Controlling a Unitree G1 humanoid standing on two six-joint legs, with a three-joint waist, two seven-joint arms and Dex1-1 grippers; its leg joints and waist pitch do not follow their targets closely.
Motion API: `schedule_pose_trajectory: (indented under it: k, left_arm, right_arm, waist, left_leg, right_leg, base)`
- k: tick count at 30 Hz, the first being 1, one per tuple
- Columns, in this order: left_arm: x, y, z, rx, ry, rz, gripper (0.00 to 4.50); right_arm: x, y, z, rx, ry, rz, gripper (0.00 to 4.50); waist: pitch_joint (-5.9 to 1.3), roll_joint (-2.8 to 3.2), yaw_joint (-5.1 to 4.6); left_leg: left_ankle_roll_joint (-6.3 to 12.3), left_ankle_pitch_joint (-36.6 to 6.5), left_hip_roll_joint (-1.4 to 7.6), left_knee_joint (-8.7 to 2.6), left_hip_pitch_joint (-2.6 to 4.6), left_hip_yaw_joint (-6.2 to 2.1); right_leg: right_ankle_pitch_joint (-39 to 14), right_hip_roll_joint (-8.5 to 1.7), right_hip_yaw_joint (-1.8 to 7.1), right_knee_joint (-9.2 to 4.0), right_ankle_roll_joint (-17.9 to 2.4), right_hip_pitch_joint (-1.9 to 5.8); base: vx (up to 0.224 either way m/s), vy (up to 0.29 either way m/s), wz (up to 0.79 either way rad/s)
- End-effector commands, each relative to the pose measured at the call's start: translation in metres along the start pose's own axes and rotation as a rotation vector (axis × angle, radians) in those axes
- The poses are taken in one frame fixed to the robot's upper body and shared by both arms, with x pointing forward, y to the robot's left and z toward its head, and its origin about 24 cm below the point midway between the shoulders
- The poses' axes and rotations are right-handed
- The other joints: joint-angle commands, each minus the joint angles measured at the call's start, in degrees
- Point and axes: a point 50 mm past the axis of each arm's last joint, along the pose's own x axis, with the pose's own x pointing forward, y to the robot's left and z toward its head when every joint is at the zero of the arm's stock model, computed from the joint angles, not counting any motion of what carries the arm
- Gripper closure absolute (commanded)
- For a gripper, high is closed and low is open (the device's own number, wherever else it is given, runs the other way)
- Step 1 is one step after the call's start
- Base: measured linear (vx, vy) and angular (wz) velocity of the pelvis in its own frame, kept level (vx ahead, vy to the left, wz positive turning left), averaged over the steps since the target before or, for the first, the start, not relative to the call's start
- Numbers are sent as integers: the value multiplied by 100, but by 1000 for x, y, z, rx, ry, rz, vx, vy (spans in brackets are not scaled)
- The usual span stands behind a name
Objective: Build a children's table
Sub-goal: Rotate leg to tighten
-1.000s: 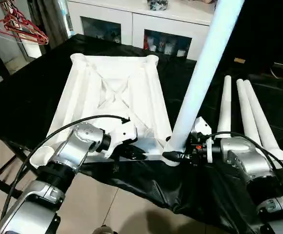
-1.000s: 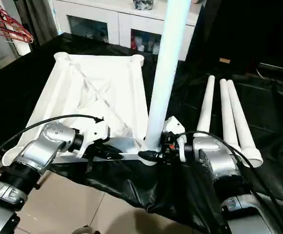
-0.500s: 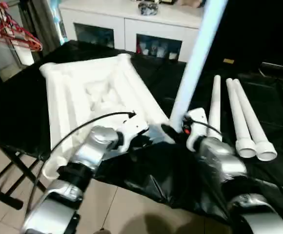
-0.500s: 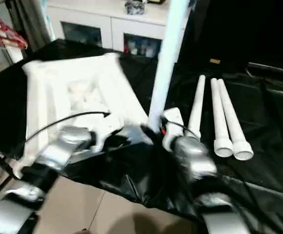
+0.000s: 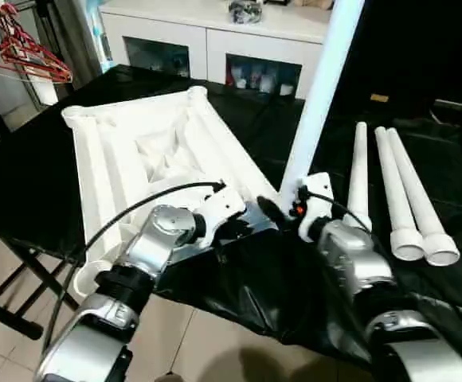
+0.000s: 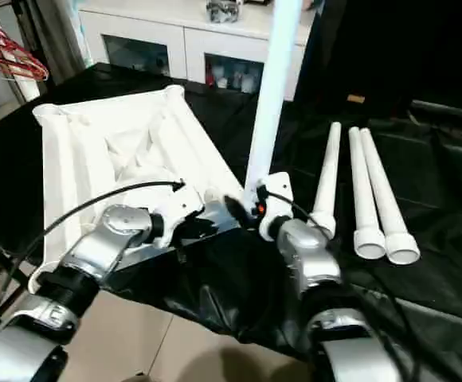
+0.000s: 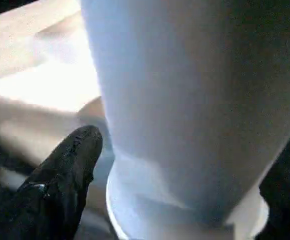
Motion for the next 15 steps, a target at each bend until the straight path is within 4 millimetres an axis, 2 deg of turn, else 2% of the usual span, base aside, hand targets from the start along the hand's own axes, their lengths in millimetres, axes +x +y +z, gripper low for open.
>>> schedule_pose_trajectory:
  k: [1, 4, 8, 10, 13, 15]
  left_arm:
    - [8, -14, 18, 69, -99, -150, 450]
    - [1, -12, 16, 73, -91, -193, 450]
    - [-7, -9, 11, 85, -58, -248, 450]
    - [-11, -8, 9, 78, -45, -274, 450]
    - [-16, -7, 7, 77, -32, -301, 450]
    - [-17, -6, 6, 81, -25, -308, 450]
  right_arm:
    - [2, 15, -5, -30, 51, 169, 49]
    - [-8, 14, -4, -48, 58, 255, 49]
    - [-21, 13, -3, -54, 71, 378, 66]
    - [-27, 14, -3, -59, 85, 432, 93]
    - [-33, 15, -4, -60, 121, 500, 105]
    - [-35, 16, -4, -68, 136, 521, 129]
  waist:
    - [-335, -10, 23]
    - [-335, -12, 43]
    - [-327, -25, 92]
    - [-320, -16, 119]
    - [-313, 9, 174]
    - [-315, 1, 189]
  left_leg:
    - [518, -753, 406, -342, -8, -129]
    - [586, -703, 419, -332, -11, -118]
    - [644, -789, 414, -322, -8, -109]
    - [591, -863, 431, -331, 5, -112]
    - [505, -947, 437, -343, 23, -118]
    - [476, -959, 433, -342, 31, -116]
  right_leg:
    - [-771, -627, 391, -375, -1102, 287]
    - [-566, -623, 385, -352, -1200, 286]
    - [-765, -625, 376, -377, -1185, 291]
    - [-969, -633, 378, -396, -1140, 270]
    - [-1202, -634, 383, -419, -1081, 258]
    - [-1218, -633, 384, -427, -1065, 253]
  base:
    - [0, 0, 0]
    - [0, 0, 0]
    - [0, 0, 0]
    - [0, 0, 0]
    - [0, 0, 0]
    - [0, 0, 0]
